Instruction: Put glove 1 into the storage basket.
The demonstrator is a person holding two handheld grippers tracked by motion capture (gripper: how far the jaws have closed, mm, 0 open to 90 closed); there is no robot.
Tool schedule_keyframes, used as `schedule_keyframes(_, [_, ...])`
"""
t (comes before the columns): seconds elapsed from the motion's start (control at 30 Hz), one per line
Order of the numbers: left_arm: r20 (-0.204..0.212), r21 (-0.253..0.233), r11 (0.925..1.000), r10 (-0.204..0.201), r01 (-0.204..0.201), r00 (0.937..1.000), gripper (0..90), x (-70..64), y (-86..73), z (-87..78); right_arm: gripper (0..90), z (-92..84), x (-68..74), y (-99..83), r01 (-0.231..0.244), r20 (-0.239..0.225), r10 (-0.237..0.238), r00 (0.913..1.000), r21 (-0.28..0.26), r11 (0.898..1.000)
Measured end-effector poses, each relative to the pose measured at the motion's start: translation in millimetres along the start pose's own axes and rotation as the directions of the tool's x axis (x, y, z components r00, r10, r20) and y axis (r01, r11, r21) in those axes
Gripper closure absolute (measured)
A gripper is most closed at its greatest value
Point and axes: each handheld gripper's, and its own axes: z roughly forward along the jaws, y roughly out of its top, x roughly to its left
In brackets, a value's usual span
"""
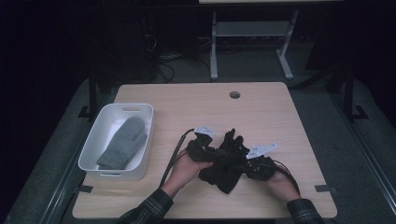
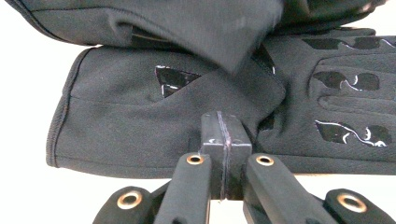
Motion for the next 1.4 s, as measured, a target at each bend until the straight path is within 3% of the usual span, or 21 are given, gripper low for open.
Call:
schedule_keyframes(0.13, [0.004,-0.002,1.0000,0.004,-0.004,1.0000,70.6,-3.9,0.5,5.1,88.4,-5.0,-2.5,-1.4,-0.002,0.007,0.002,1.0000,-0.009,1.000])
schedule_keyframes(0.33, [0.038,-0.020,0.9997,0.016,-0.016,0.9991,69.5,-8.1,3.4,4.4,85.6,-24.4,-17.0,-9.5,-0.056,0.050,0.059,0.9970,-0.047,0.997])
schedule_keyframes(0.47, [0.036,-0.020,0.9983,0.055,-0.054,0.9979,82.4,-11.3,5.2,-0.9,76.2,-37.2,-27.6,-16.8,-0.077,0.087,0.084,0.9926,-0.081,0.994])
schedule_keyframes(0.53, [0.028,-0.010,0.9973,0.073,-0.073,0.9969,89.0,-11.5,6.0,-1.9,70.3,-43.1,-33.3,-21.3,-0.102,0.108,0.113,0.9878,-0.100,0.990])
schedule_keyframes(0.6, [0.015,0.003,0.9965,0.084,-0.084,0.9964,89.2,-11.6,6.2,0.5,58.0,-47.9,-39.8,-26.7,-0.109,0.142,0.125,0.9819,-0.115,0.987])
schedule_keyframes(0.77, [0.013,0.033,0.9954,0.090,-0.090,0.9959,89.1,-9.8,4.7,14.2,30.7,-55.5,-55.6,-38.9,-0.164,0.224,0.189,0.9561,-0.126,0.978])
schedule_keyframes(1.0, [0.027,0.083,0.9902,0.111,-0.113,0.9934,89.2,-16.7,3.7,37.8,17.8,-55.9,-69.3,-47.1,-0.210,0.304,0.242,0.9215,-0.133,0.968])
schedule_keyframes(1.17, [0.033,0.129,0.9825,0.131,-0.134,0.9908,89.2,-20.3,1.8,52.5,14.8,-52.4,-69.4,-48.9,-0.225,0.311,0.249,0.9171,-0.112,0.968])
schedule_keyframes(1.4, [0.015,0.183,0.9711,0.153,-0.153,0.9881,89.1,-22.4,-2.3,67.2,14.3,-51.6,-69.0,-48.3,-0.208,0.327,0.235,0.9152,-0.115,0.971])
